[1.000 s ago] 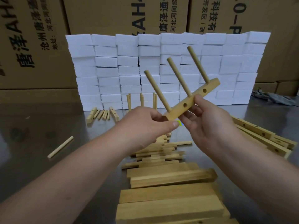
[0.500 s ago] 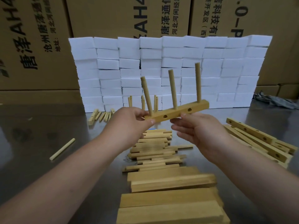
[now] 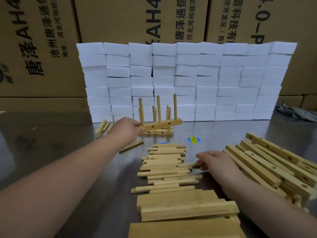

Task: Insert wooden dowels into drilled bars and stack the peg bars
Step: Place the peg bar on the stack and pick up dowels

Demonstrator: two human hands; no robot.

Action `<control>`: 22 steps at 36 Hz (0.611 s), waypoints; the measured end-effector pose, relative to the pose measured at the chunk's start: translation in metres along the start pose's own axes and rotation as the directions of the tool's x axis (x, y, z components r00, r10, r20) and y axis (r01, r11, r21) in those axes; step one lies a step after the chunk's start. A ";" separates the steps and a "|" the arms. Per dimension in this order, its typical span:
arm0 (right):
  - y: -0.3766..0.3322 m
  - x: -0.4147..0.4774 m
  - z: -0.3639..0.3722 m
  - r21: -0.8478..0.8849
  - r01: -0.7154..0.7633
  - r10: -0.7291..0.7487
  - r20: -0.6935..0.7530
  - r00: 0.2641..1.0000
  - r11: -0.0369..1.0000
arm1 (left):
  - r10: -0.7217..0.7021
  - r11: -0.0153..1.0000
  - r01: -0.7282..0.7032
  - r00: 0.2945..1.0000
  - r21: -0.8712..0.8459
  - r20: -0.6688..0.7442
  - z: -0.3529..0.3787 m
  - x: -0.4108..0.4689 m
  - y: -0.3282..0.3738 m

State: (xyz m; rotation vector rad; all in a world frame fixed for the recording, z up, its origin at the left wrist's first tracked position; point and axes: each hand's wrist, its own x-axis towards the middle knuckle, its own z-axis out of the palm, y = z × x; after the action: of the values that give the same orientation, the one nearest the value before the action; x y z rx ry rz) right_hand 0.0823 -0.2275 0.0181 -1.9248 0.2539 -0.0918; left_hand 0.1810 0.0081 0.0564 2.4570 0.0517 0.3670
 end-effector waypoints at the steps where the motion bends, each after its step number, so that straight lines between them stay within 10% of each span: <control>1: 0.000 0.000 0.001 0.011 -0.004 0.003 0.006 1.000 1.000 | -0.003 1.000 0.003 1.000 0.023 0.023 0.003 0.005 -0.002; 22: 0.011 0.006 0.003 -0.001 0.071 -0.071 0.003 0.997 0.997 | 0.022 0.905 -0.099 0.982 0.414 0.187 0.036 0.061 -0.027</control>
State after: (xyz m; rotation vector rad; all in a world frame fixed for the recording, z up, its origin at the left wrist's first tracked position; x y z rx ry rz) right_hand 0.0869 -0.2299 0.0067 -1.9355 0.1830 -0.1358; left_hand 0.2512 0.0158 0.0278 2.9187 -0.0257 0.1703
